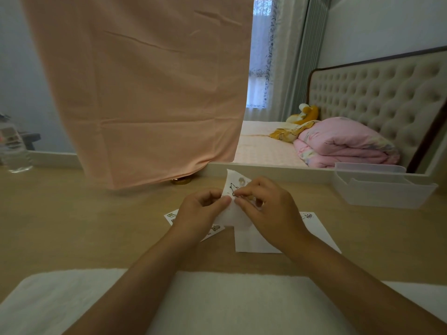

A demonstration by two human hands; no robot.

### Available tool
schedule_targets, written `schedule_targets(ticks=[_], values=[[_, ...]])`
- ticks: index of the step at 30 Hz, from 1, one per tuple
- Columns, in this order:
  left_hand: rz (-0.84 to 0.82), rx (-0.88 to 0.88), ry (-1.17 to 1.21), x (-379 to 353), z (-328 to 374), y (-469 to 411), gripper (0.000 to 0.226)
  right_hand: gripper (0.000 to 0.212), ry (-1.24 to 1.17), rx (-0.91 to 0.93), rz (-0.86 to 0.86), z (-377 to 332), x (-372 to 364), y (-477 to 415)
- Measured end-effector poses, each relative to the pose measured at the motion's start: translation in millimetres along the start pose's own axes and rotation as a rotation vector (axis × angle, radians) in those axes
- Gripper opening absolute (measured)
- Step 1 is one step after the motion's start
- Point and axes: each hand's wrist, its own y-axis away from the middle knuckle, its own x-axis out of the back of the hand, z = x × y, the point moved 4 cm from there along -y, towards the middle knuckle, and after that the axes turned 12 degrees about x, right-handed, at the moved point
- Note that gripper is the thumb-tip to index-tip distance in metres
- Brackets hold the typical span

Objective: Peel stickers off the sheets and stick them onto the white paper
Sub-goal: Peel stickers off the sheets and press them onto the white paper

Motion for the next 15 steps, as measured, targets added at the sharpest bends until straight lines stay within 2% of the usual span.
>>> schedule_targets(ticks=[2, 5, 8, 11, 15], values=[[-0.03, 0.03, 0.03, -3.1, -1.5, 0.2, 0.013, 0.013, 0.049, 0.023, 0.031, -1.9, 0.5, 0.5], [-0.021, 0.054, -0.051, -4.4, -2.3, -0.1, 0.014, 0.013, 0.134, 0.062, 0.031, -3.5, 0.7, 0.4], [-0.012, 0.046, -0.067, -4.3, -1.1, 0.3, 0.014, 0.013, 0.074, 0.004, 0.02, -1.1, 1.1, -0.9], [0.008, -0.046, -0.097, -5.1, 2.4, 2.3, 0.014, 0.013, 0.02, -0.038, -0.019, 2.3, -0.1, -1.5], [0.041, -0.218, -0.286, -6.1, 5.1, 4.5, 0.015, 0.008, 0.011, -0.019, -0.081, 5.0, 1.9, -4.8]])
